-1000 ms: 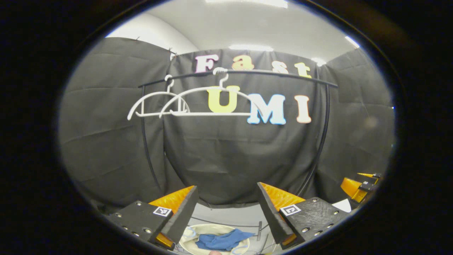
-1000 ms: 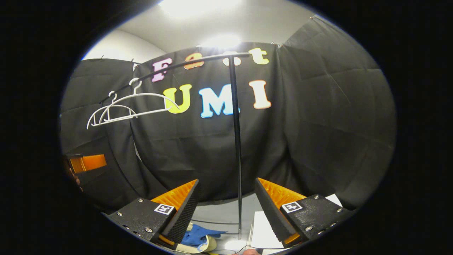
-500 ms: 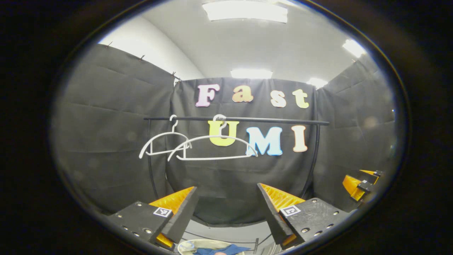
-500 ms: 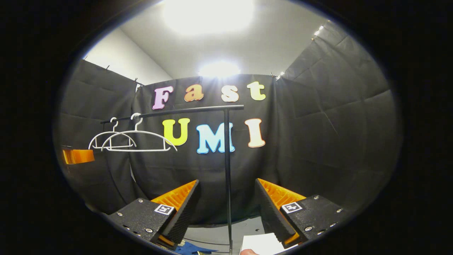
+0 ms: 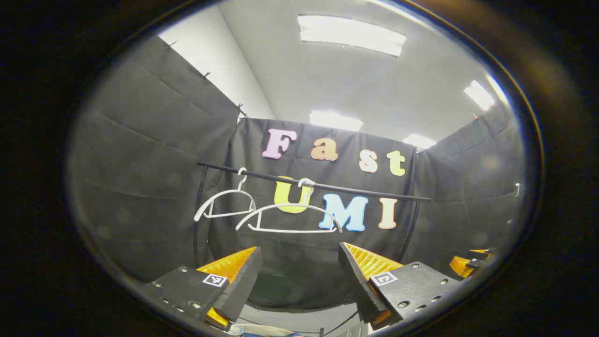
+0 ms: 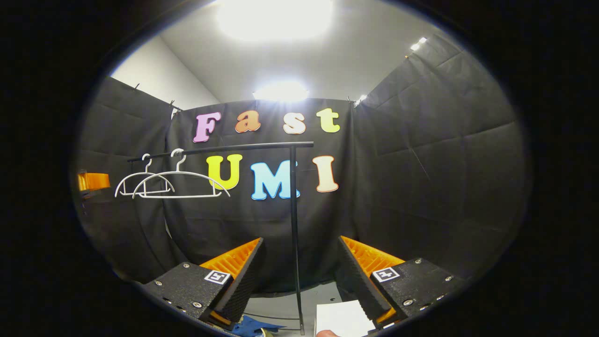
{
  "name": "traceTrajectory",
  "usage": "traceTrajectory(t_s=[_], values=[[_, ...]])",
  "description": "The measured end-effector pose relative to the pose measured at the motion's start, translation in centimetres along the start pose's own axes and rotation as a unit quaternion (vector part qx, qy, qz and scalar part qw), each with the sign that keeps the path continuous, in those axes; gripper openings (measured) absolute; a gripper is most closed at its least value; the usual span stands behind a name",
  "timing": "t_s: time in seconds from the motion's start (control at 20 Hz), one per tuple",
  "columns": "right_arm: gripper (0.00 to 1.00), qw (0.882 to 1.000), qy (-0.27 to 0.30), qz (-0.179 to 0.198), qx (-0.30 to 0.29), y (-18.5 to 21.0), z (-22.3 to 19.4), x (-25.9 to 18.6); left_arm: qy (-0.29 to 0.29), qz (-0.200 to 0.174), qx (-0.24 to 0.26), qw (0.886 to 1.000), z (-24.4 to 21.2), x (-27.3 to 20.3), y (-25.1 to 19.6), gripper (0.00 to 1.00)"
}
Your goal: Grasp the clothes on the hanger with both hands and then place them into the laundry hamper below.
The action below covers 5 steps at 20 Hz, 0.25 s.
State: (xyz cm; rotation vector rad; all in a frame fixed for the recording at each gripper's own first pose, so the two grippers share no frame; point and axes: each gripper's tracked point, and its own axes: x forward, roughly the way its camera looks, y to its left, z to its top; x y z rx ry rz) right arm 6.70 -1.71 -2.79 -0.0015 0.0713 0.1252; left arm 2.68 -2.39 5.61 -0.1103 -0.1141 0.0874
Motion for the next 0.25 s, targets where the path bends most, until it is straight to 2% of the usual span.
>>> traceTrajectory(t_s=[0.05,0.1,0.25], values=[[0.97,1.0,-0.001,-0.004,0.003,0.2,0.1,-0.3,-0.002,0.001,-0.002,1.0,-0.3,-0.1,0.6,0.95],[0.92,1.0,-0.005,-0.008,0.007,0.4,0.4,-0.6,-0.002,0.0,-0.004,1.0,-0.6,-0.1,1.2,0.95],[0.92,1.0,-0.018,-0.012,0.013,1.7,0.9,-1.1,-0.004,0.005,-0.007,1.0,-0.9,0.0,3.1,0.96]])
